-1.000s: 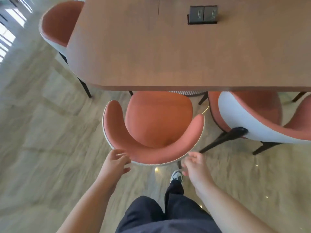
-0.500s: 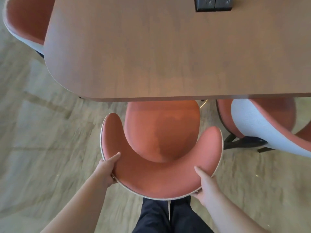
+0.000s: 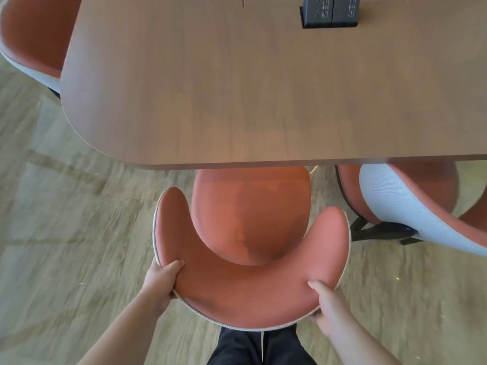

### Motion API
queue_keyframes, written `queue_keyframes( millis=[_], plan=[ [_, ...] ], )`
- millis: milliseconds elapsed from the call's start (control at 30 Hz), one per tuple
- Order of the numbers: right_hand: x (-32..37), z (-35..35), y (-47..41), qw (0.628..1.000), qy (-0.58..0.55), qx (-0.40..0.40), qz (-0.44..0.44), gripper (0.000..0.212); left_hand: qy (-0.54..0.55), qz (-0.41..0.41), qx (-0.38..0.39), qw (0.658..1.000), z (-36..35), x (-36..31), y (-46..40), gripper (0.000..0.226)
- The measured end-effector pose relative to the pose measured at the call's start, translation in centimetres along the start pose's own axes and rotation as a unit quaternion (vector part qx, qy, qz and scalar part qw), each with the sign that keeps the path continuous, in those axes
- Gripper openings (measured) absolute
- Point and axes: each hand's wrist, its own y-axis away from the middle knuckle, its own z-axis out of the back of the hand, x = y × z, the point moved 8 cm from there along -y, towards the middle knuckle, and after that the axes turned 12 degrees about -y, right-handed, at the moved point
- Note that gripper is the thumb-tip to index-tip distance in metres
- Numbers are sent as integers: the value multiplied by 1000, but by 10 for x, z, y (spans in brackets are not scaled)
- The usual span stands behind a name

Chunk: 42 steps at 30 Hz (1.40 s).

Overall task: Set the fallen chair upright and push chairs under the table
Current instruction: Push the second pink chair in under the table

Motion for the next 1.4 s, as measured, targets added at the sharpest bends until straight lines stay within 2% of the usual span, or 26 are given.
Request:
queue_keyframes(
  millis=[267, 500, 833, 1133, 1400],
  plan=[
    [61, -6, -13, 993, 37, 24, 109, 25, 17, -76, -4, 997, -17, -38, 8, 25],
    [112, -13, -33, 986, 71, 42, 148, 20, 53, -95, 0, 994, -49, -49, 18, 25],
    [145, -29, -53, 978, 93, 70, 172, 31, 45, -109, -16, 993, -66, -76, 10, 23],
    [149, -33, -67, 978, 101, 66, 169, 29, 42, -101, -15, 994, -75, -79, 3, 33],
    [153, -36, -74, 978, 108, 72, 165, 27, 35, -85, -18, 996, -81, -83, -3, 30]
  ],
)
